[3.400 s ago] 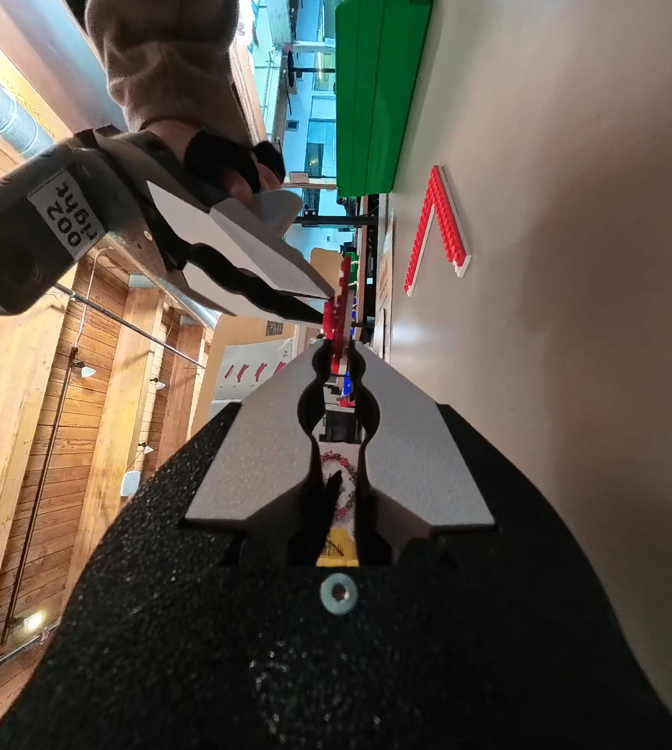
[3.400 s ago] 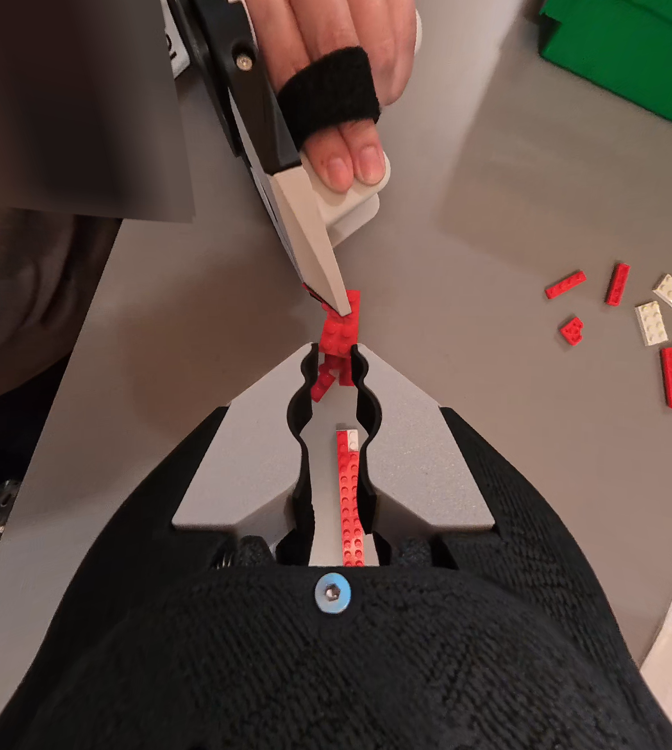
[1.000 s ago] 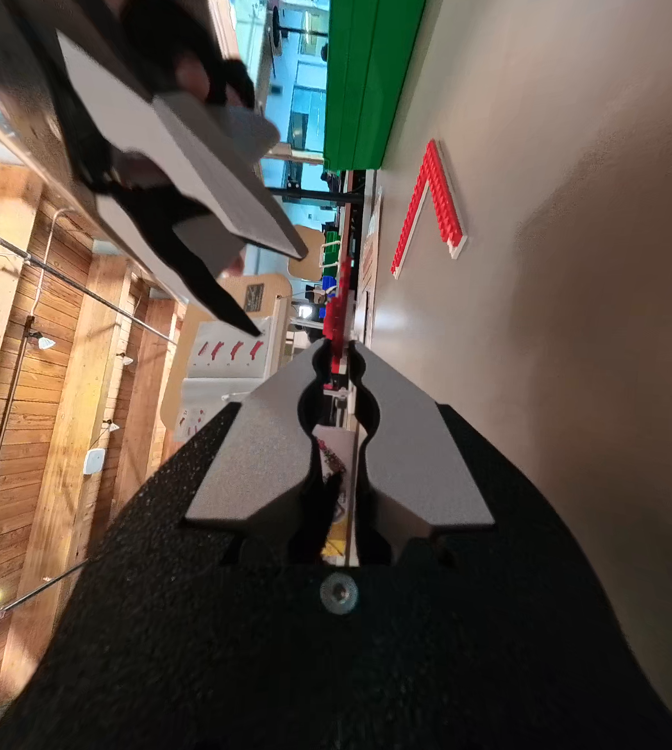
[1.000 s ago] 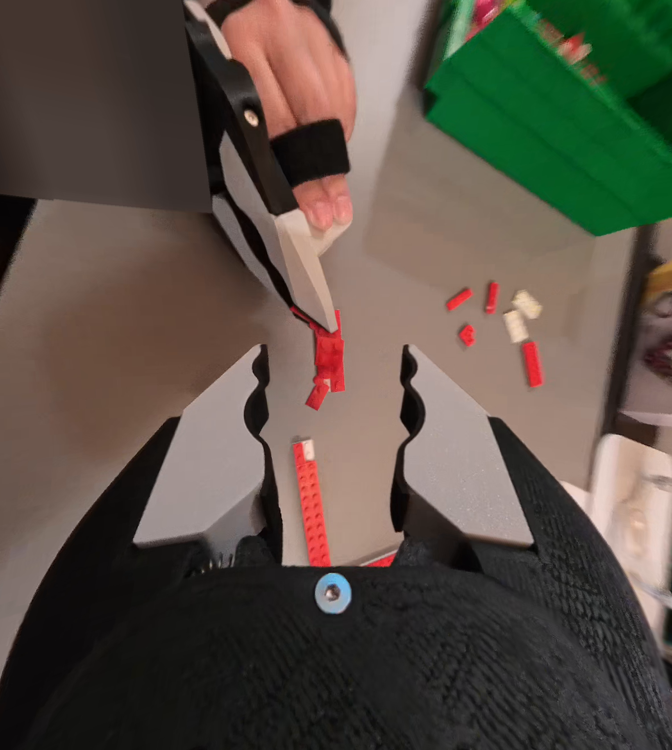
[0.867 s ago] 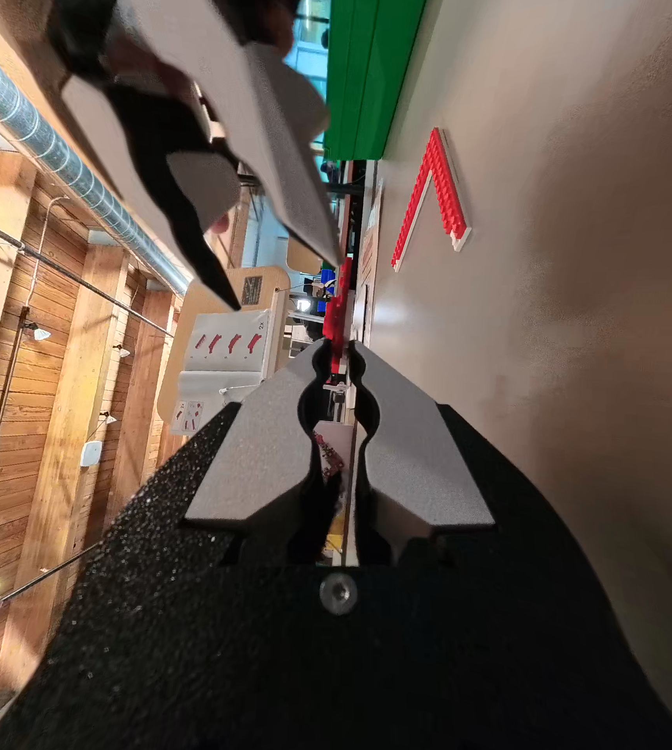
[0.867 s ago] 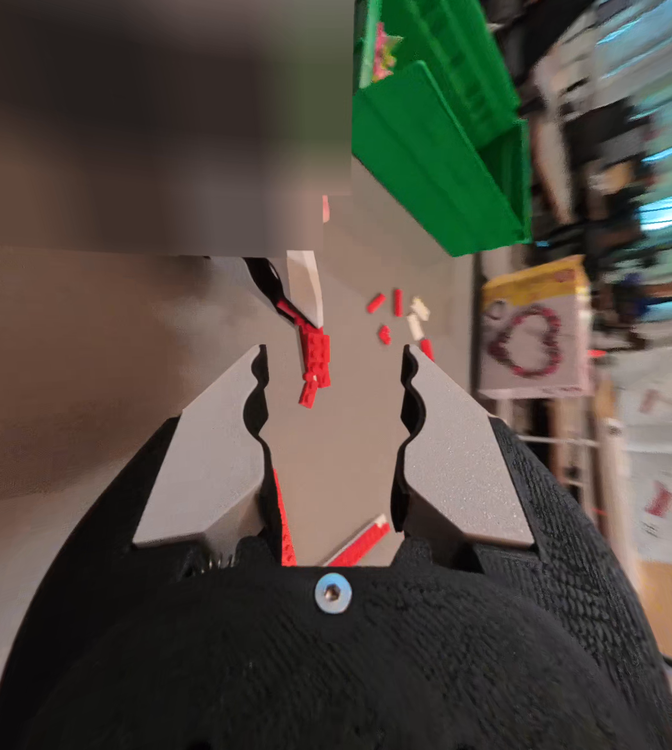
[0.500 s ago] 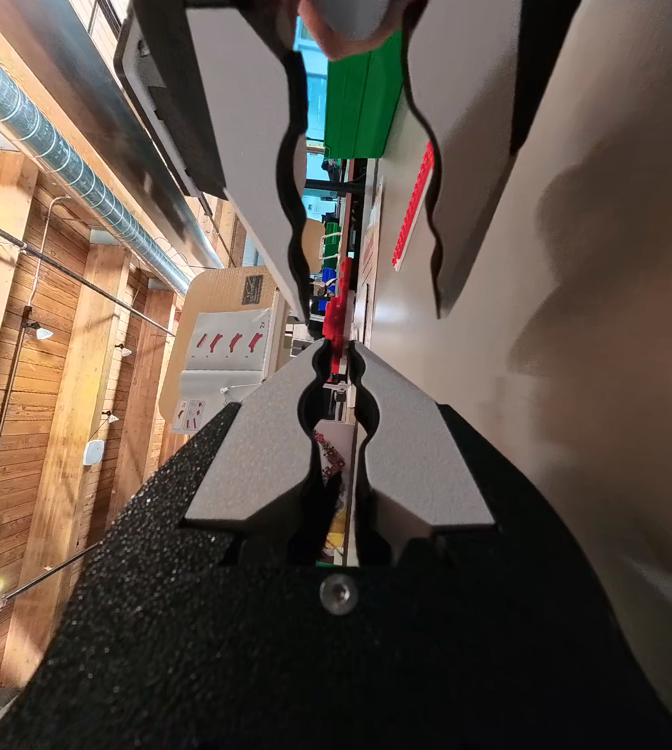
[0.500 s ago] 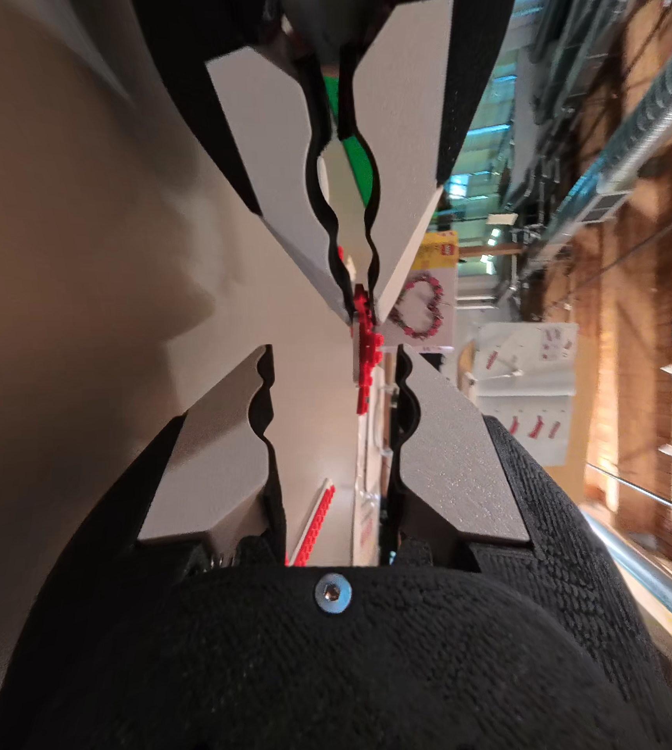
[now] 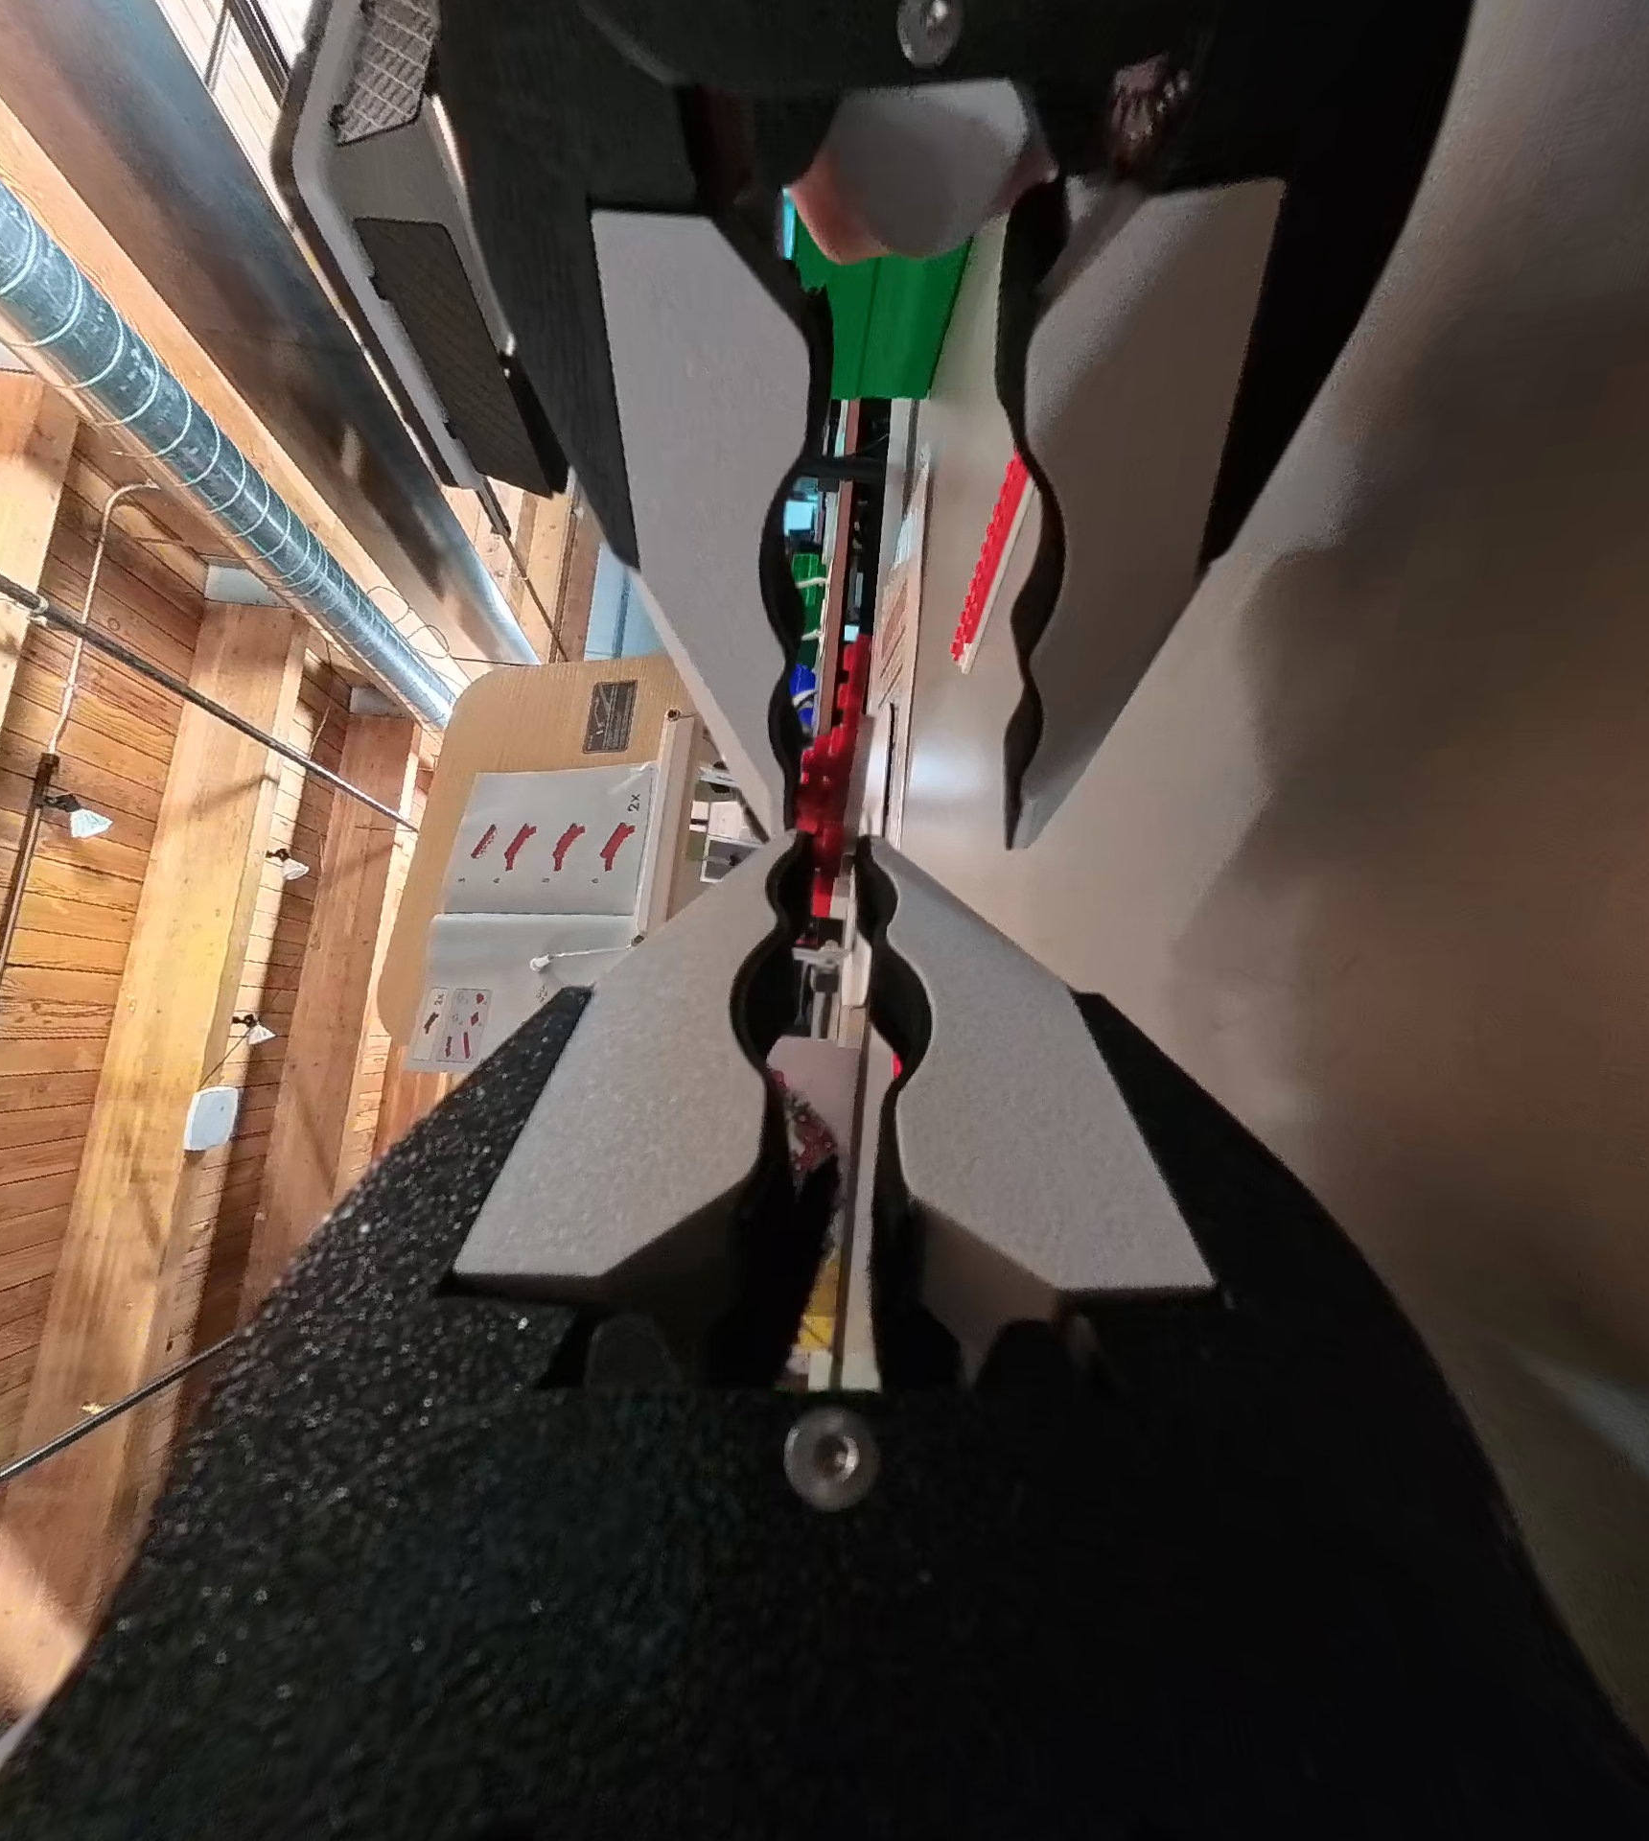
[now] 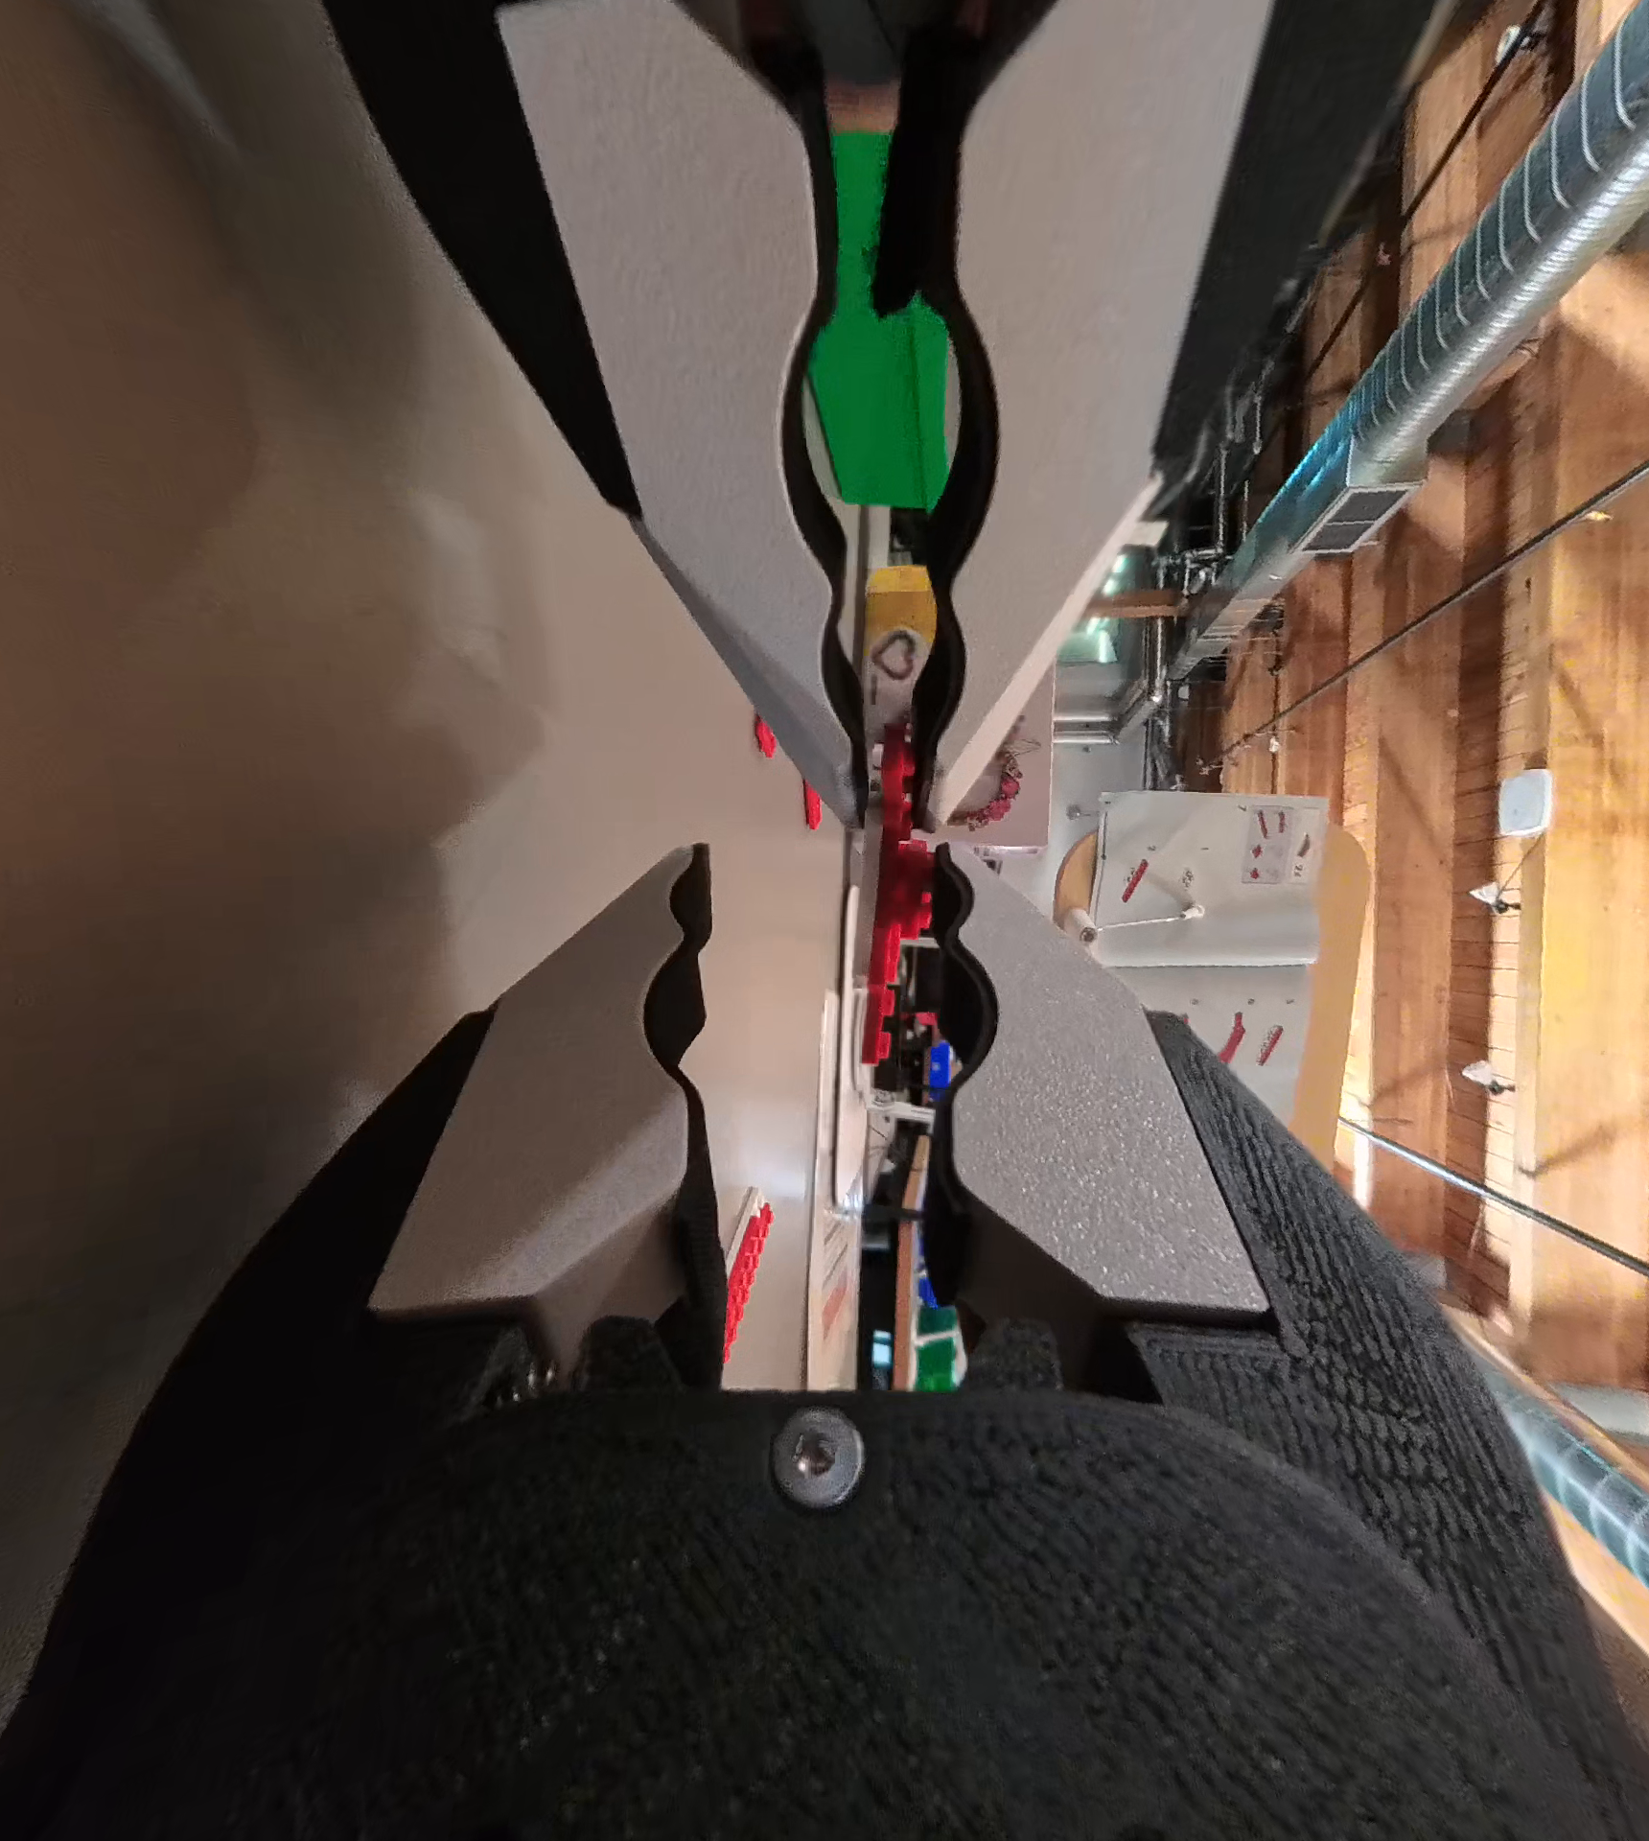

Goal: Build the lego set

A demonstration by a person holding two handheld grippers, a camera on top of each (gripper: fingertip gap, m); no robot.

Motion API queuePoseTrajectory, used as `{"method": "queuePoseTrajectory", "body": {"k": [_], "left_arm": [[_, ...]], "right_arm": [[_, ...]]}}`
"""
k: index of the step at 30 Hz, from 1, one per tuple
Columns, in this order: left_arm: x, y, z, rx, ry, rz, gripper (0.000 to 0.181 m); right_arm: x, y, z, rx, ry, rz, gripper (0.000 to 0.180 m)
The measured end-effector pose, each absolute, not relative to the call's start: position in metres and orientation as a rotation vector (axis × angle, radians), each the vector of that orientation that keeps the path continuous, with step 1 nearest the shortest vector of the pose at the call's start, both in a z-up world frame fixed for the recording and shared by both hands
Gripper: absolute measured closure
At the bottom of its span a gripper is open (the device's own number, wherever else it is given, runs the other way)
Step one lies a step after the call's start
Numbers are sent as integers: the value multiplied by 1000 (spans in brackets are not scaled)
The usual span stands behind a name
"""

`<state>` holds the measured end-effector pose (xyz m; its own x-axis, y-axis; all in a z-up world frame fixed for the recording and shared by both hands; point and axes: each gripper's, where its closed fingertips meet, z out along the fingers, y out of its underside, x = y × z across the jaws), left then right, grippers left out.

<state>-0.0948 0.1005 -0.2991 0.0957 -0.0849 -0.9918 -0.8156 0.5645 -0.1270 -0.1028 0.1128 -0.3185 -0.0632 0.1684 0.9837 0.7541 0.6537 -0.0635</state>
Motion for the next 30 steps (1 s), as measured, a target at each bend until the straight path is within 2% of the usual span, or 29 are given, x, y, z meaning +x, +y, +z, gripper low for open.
{"method": "queuePoseTrajectory", "body": {"k": [7, 21, 30], "left_arm": [[-89, 95, -299, -833, 1393, 600, 175], [-88, 96, -302, -862, 1405, 586, 175], [-89, 99, -309, -908, 1429, 591, 175]], "right_arm": [[-98, 108, -311, -746, -1580, -493, 151], [-96, 107, -314, -715, -1552, -512, 154], [-98, 110, -312, -702, -1502, -617, 168]]}}
